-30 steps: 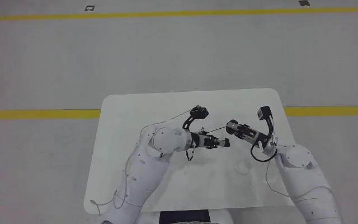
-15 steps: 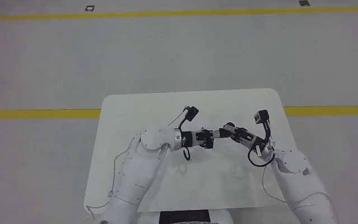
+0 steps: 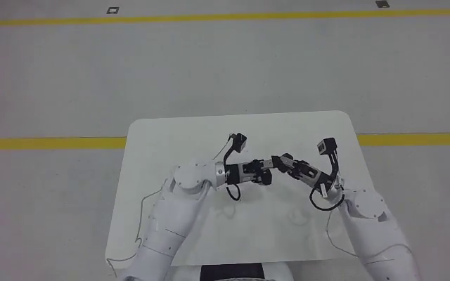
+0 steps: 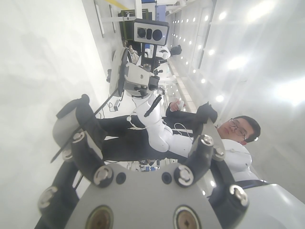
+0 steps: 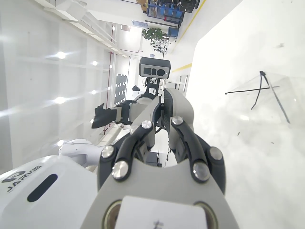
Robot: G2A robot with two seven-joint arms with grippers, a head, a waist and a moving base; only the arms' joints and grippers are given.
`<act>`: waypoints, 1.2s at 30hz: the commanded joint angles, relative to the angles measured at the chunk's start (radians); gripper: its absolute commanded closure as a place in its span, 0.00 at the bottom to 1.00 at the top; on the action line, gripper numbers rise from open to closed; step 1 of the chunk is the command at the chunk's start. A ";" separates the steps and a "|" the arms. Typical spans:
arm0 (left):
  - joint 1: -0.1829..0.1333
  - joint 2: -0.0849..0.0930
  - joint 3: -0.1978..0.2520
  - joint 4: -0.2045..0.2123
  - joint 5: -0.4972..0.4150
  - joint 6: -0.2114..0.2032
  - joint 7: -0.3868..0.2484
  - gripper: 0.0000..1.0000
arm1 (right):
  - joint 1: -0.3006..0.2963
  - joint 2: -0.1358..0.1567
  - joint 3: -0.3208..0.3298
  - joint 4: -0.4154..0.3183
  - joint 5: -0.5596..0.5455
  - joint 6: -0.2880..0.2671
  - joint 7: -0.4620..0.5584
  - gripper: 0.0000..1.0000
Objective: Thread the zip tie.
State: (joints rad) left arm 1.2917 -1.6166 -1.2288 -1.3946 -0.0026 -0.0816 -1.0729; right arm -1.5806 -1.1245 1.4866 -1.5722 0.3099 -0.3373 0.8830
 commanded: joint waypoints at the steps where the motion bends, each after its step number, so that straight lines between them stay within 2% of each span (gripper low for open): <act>1: 0.006 0.004 -0.001 -0.005 -0.022 0.006 0.027 0.00 | -0.006 0.000 0.004 0.000 0.001 -0.003 -0.021 1.00; 10: 0.016 0.030 -0.009 -0.023 -0.091 0.018 0.045 0.00 | -0.042 0.002 0.055 -0.042 0.061 -0.003 -0.018 1.00; 13: 0.015 0.036 0.000 -0.017 -0.128 0.018 0.047 0.00 | -0.042 0.000 0.043 -0.036 0.062 -0.003 -0.006 1.00; 24: -0.010 0.056 0.045 -0.001 -0.167 0.012 0.066 0.00 | -0.032 -0.011 -0.008 -0.006 -0.005 -0.003 -0.034 1.00; 25: -0.012 0.058 0.048 0.000 -0.166 0.012 0.068 0.04 | -0.031 -0.011 -0.010 -0.005 -0.010 -0.003 -0.034 1.00; 26: -0.013 0.061 0.050 0.002 -0.164 0.013 0.071 0.12 | -0.031 -0.011 -0.011 -0.004 -0.014 -0.003 -0.035 1.00; 28: -0.018 0.067 0.057 0.003 -0.130 0.018 0.080 0.19 | -0.033 -0.012 -0.012 -0.005 -0.016 -0.003 -0.034 1.00; 31: -0.017 0.076 0.066 -0.004 -0.102 0.027 0.100 0.36 | -0.037 -0.012 -0.009 -0.007 -0.022 -0.003 -0.030 1.00; 33: -0.018 0.081 0.069 -0.008 -0.082 0.034 0.109 0.51 | -0.038 -0.012 -0.006 -0.009 -0.027 -0.003 -0.031 1.00; 36: -0.017 0.088 0.077 -0.015 -0.087 0.039 0.113 0.56 | -0.040 -0.013 -0.002 -0.012 -0.035 -0.003 -0.032 1.00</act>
State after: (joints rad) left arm 1.2751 -1.5305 -1.1540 -1.4082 -0.0888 -0.0440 -0.9600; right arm -1.6205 -1.1370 1.4836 -1.5836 0.2769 -0.3400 0.8512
